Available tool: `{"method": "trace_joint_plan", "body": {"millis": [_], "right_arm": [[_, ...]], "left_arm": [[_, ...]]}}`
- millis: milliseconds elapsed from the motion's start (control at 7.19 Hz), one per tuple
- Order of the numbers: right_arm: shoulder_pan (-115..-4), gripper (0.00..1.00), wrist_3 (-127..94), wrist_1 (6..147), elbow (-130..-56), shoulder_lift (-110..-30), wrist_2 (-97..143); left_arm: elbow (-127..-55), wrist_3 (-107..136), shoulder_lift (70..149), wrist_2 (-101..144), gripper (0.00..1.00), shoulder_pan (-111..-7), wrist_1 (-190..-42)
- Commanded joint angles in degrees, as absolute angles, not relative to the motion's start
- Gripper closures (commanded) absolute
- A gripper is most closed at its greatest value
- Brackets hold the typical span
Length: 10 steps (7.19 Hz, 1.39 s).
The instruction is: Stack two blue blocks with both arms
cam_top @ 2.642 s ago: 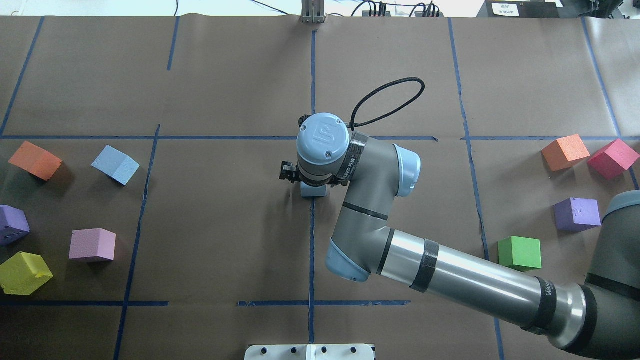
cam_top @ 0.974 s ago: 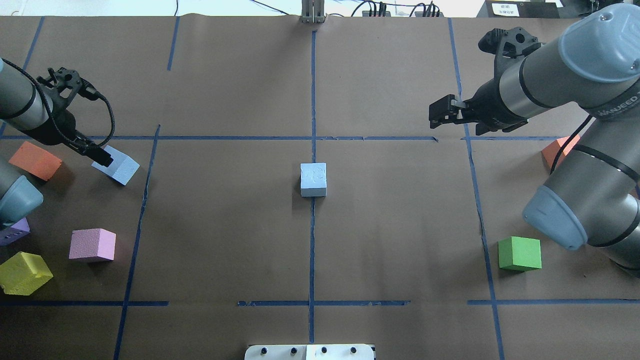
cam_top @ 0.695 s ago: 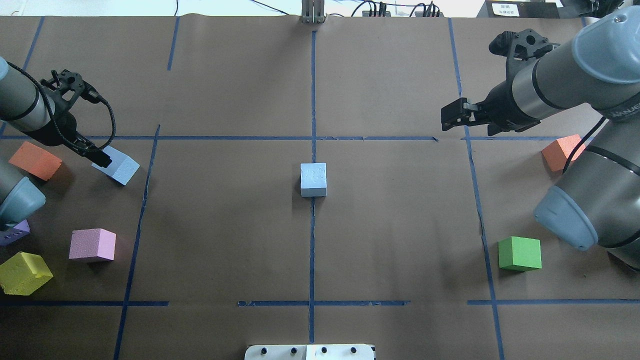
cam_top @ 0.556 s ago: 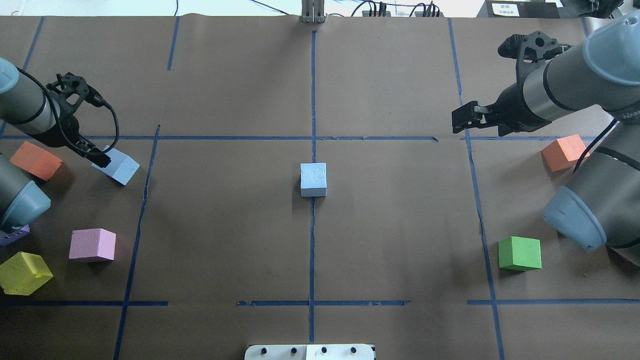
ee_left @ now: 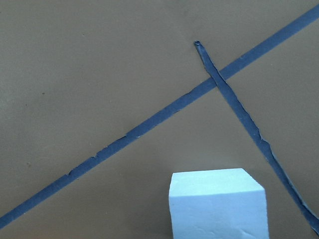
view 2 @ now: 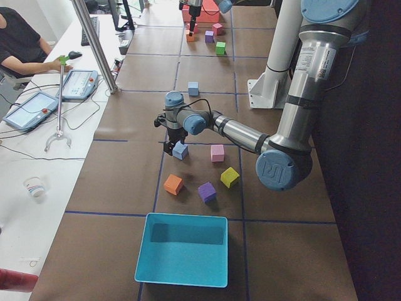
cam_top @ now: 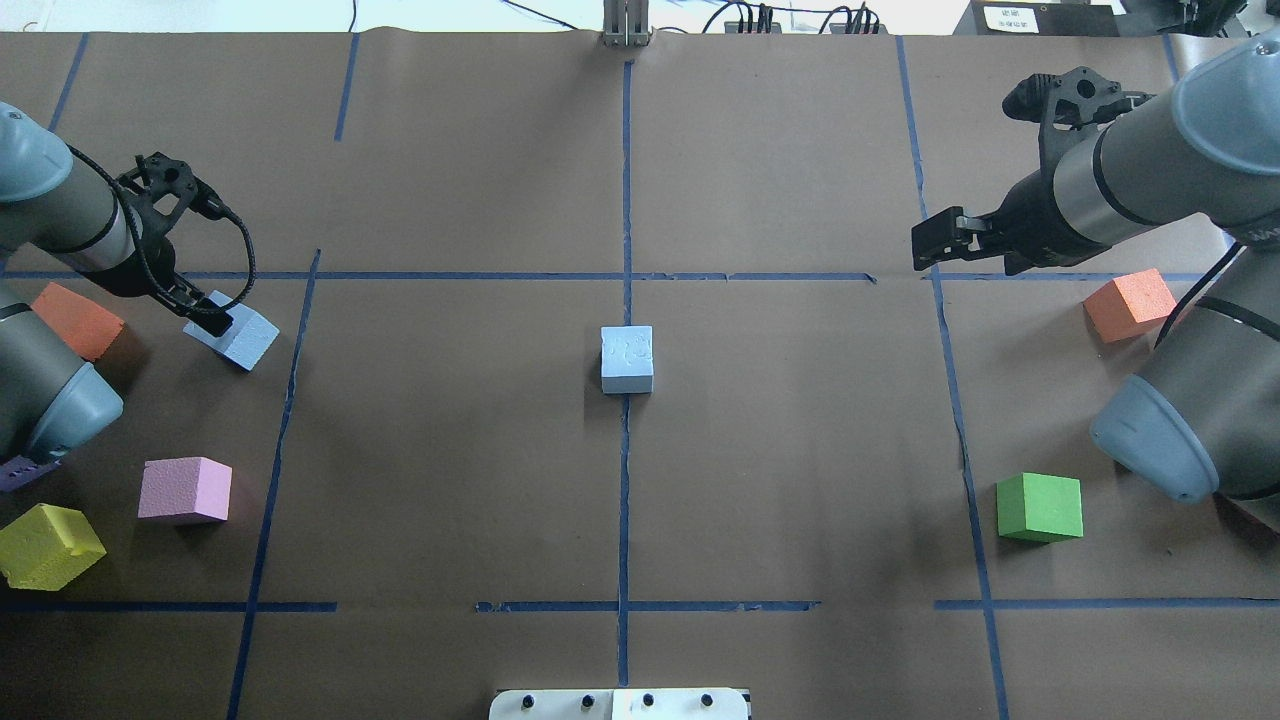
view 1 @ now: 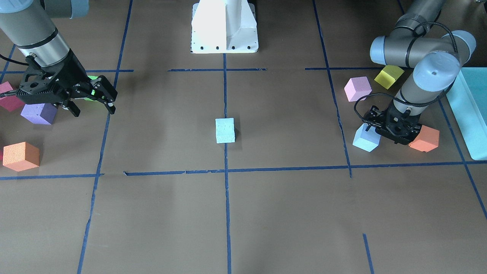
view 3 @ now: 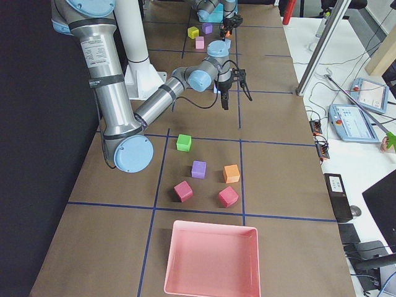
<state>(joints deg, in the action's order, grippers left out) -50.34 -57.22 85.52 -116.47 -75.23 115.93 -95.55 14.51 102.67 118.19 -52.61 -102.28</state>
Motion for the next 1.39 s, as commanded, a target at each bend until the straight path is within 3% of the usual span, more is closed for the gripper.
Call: {"method": "trace_joint_plan", "body": {"millis": [0,1113,1252], "right_arm": [[-50.3,0.00,-57.2,85.5,-116.4,-75.3,115.9],[-50.2,0.00,-57.2,85.5,-115.9,-75.8,115.8],[-50.2,0.00,-57.2,85.5,-115.9,-75.8,115.8]], "left_arm": [[-95.4,19.9,104.0,118.6,0.00,-52.2,-102.7],[-89.5,20.5,105.3,118.4,0.00,-49.1,-104.6],[-89.3,20.4,105.3,118.4,0.10,-48.7,-104.7]]}}
